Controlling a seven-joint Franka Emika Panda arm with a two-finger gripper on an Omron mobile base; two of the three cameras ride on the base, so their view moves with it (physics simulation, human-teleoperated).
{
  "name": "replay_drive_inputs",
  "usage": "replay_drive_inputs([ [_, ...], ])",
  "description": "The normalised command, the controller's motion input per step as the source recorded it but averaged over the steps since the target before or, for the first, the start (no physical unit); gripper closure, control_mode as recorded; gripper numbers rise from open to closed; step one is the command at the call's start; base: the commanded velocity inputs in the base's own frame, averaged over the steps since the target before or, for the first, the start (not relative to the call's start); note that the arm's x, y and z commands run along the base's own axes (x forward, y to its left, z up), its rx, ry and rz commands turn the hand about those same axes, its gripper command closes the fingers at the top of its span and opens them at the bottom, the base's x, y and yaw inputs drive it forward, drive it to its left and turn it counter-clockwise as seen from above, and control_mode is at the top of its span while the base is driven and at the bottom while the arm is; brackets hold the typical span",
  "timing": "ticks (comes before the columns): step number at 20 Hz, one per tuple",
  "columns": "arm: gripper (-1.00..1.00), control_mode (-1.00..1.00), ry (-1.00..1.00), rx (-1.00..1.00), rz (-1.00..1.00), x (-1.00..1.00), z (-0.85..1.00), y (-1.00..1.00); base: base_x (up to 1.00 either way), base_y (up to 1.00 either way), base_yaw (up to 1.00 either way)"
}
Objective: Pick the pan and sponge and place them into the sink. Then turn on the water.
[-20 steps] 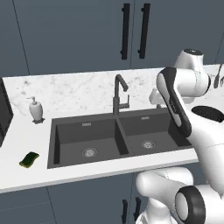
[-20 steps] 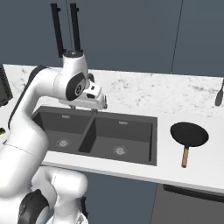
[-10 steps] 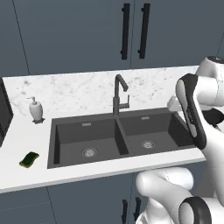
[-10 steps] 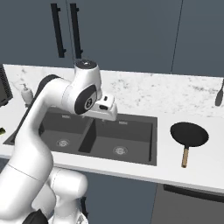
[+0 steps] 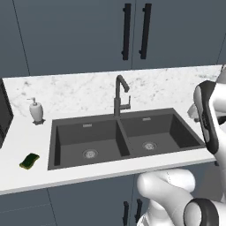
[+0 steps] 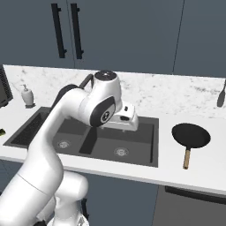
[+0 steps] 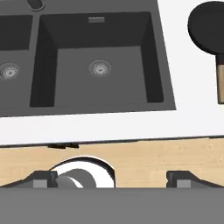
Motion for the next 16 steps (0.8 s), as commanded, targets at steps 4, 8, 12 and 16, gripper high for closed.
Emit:
replay_drive_inputs([
  [4,-1.00,-1.00,0.00,-0.08,-0.02,-0.02,-0.33,-0.73,0.00,0.00,0.00],
  [8,-1.00,-1.00,0.00,-0.08,-0.11,0.00,-0.35,-0.96,0.00,0.00,0.00],
  [12,-1.00,-1.00,0.00,-0.01,-0.15,0.01,-0.31,-1.00,0.00,0.00,0.00],
  [16,-1.00,-1.00,0.00,0.06,-0.10,0.00,-0.32,-1.00,0.00,0.00,0.00],
])
